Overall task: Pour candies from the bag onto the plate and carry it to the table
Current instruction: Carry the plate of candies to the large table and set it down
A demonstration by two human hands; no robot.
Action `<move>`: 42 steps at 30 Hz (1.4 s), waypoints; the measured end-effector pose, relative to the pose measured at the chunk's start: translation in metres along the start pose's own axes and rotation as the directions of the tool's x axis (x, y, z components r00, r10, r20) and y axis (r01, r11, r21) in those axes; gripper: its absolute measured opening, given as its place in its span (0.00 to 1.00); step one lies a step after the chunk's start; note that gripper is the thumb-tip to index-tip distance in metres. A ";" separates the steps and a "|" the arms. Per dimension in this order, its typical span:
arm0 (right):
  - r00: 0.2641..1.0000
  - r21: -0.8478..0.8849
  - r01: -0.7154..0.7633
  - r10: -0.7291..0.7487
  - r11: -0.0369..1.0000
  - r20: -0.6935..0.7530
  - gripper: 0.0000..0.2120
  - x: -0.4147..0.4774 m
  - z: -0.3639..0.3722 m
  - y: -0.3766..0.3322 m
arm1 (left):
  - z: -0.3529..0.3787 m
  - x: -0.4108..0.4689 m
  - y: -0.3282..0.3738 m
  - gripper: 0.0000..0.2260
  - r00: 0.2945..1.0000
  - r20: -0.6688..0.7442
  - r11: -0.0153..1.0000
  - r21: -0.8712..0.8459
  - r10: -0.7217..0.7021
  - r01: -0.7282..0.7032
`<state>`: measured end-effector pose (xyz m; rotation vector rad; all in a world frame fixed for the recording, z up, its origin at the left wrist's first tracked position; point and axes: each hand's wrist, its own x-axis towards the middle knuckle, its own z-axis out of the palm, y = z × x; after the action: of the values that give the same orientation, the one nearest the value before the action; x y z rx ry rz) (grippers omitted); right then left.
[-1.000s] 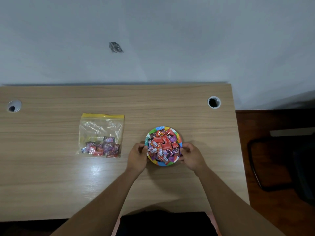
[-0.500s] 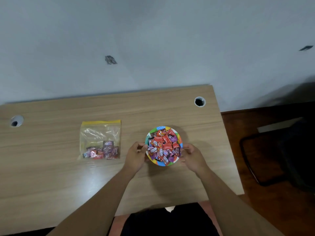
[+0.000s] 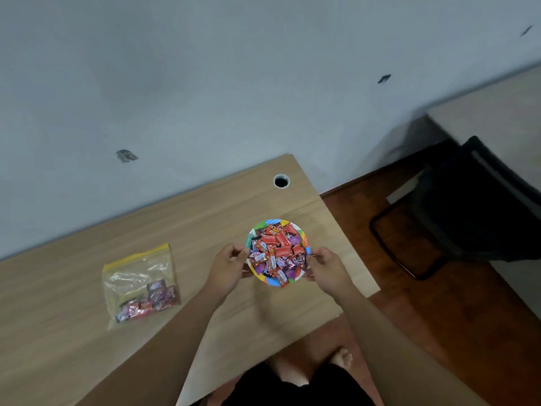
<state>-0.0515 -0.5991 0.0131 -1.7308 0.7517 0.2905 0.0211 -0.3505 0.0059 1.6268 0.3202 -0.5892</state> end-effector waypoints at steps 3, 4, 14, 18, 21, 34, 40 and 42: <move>0.999 0.027 0.006 -0.005 1.000 -0.042 0.05 -0.014 -0.025 0.011 | 0.023 -0.007 0.007 0.07 0.999 0.050 0.999 0.046 0.023 -0.026; 0.998 0.031 0.010 -0.008 0.999 -0.058 0.05 -0.018 -0.034 0.015 | 0.031 -0.009 0.009 0.07 0.998 0.063 0.998 0.058 0.030 -0.033; 0.981 0.064 0.029 -0.016 0.998 -0.195 0.05 -0.086 -0.137 0.061 | 0.138 -0.069 0.012 0.10 0.982 0.183 0.991 0.120 0.042 -0.064; 0.969 0.046 0.053 -0.040 0.998 -0.244 0.06 -0.121 -0.186 0.090 | 0.186 -0.103 0.001 0.11 0.972 0.233 0.987 0.141 0.045 -0.079; 0.962 0.076 0.058 -0.035 0.995 -0.270 0.06 -0.149 -0.223 0.114 | 0.226 -0.129 -0.009 0.12 0.963 0.268 0.984 0.154 0.042 -0.086; 0.899 0.200 0.017 0.073 0.980 -0.432 0.04 -0.245 -0.366 0.245 | 0.402 -0.226 -0.049 0.08 0.904 0.426 0.948 0.295 -0.016 -0.122; 0.850 0.294 0.025 0.135 0.956 -0.510 0.05 -0.280 -0.419 0.288 | 0.479 -0.253 -0.052 0.08 0.853 0.521 0.917 0.356 -0.034 -0.182; 0.827 0.339 0.021 0.174 0.940 -0.534 0.06 -0.290 -0.435 0.297 | 0.506 -0.263 -0.050 0.08 0.829 0.557 0.906 0.369 -0.037 -0.207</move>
<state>-0.5386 -0.9467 0.0745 -1.4613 1.2241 -0.3026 -0.3192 -0.8052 0.0800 1.7723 -0.3396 -1.0826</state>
